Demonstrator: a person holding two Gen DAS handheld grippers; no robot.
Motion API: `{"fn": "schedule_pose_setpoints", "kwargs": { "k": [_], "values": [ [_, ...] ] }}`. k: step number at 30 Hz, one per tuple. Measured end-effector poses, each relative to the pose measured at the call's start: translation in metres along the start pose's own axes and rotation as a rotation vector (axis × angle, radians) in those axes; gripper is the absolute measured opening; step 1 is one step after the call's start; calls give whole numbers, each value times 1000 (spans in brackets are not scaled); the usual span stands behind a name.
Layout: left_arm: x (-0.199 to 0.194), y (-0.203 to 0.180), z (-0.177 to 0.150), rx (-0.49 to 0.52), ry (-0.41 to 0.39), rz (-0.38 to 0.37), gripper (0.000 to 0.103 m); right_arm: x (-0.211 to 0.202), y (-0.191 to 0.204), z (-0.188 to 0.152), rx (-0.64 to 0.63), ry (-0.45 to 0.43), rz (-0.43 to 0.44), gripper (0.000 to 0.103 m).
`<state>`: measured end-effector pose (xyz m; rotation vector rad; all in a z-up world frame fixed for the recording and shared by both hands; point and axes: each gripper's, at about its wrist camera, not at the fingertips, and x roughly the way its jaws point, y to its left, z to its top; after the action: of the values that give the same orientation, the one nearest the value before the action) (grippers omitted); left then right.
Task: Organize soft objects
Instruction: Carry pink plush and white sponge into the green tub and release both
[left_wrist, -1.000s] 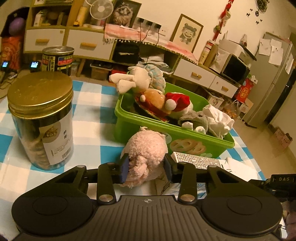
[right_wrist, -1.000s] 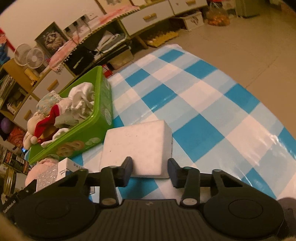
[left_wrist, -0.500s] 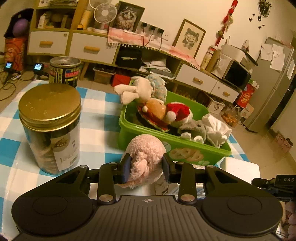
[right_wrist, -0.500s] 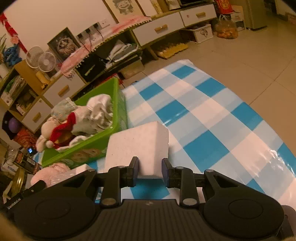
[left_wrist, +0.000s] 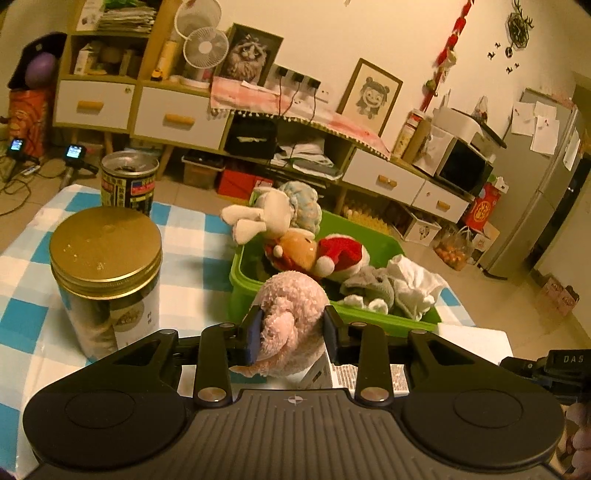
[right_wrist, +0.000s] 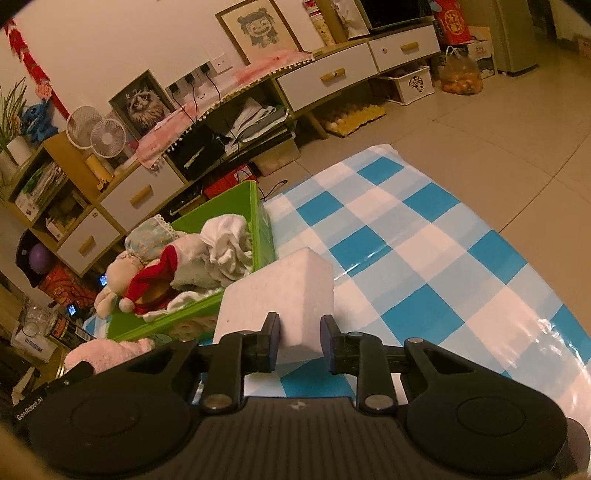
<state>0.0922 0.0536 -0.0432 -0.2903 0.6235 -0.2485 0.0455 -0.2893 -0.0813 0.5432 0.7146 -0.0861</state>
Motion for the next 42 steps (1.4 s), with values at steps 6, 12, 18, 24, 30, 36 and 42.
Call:
{"fn": "schedule_pose_setpoints", "kwargs": {
  "k": [6, 12, 18, 24, 30, 36, 42],
  "values": [
    [-8, -3, 10, -12, -30, -14, 34, -10, 0, 7, 39, -26, 18, 7],
    [-10, -11, 25, -52, -61, -52, 34, -14, 7, 21, 85, -66, 43, 7],
    [1, -26, 36, -75, -72, -86, 34, -7, 22, 38, 81, -134, 50, 7],
    [29, -39, 36, -126, -19, -95, 33, 15, 40, 52, 21, -222, 21, 7],
    [67, -41, 45, -101, 76, -66, 33, 52, 51, 59, -2, -212, -12, 7],
    [93, -40, 50, -70, 122, -62, 33, 87, 66, 75, -91, -214, -52, 7],
    [110, -35, 45, -55, 164, -61, 33, 122, 94, 83, -241, -187, -76, 7]
  ]
}}
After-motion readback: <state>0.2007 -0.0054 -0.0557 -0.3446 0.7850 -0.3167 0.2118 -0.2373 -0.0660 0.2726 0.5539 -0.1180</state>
